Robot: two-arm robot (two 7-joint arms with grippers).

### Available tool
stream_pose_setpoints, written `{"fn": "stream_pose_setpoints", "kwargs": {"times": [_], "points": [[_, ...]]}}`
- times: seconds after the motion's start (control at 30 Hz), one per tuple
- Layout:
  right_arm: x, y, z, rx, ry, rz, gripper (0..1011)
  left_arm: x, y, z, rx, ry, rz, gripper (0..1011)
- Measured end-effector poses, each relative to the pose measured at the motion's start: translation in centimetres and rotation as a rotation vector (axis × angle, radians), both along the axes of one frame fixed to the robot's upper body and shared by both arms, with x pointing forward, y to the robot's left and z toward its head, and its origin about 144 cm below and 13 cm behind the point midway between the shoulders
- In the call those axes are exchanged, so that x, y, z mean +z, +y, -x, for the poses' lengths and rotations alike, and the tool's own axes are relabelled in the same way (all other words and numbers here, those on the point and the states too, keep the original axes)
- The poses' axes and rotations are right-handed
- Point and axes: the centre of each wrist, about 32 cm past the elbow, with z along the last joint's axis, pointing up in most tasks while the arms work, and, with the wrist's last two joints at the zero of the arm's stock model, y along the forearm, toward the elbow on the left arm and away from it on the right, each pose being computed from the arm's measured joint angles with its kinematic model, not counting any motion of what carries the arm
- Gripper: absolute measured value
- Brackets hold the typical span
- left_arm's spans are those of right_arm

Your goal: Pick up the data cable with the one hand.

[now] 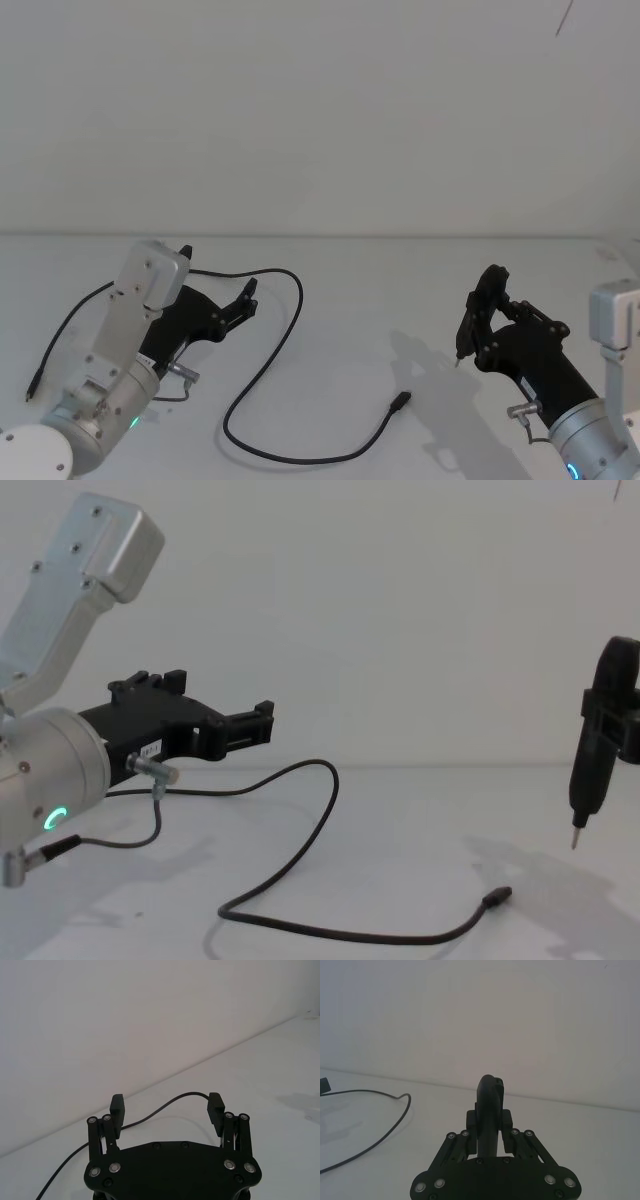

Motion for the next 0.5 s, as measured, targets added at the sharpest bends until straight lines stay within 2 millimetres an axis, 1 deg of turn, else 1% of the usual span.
{"fn": "stream_pose_setpoints", "kwargs": {"times": [0.5], "points": [[0.00,0.00,0.00,0.000,0.000,0.000,279,0.00,0.00,0.00,0.000,0.000,0.000,1001]]}}
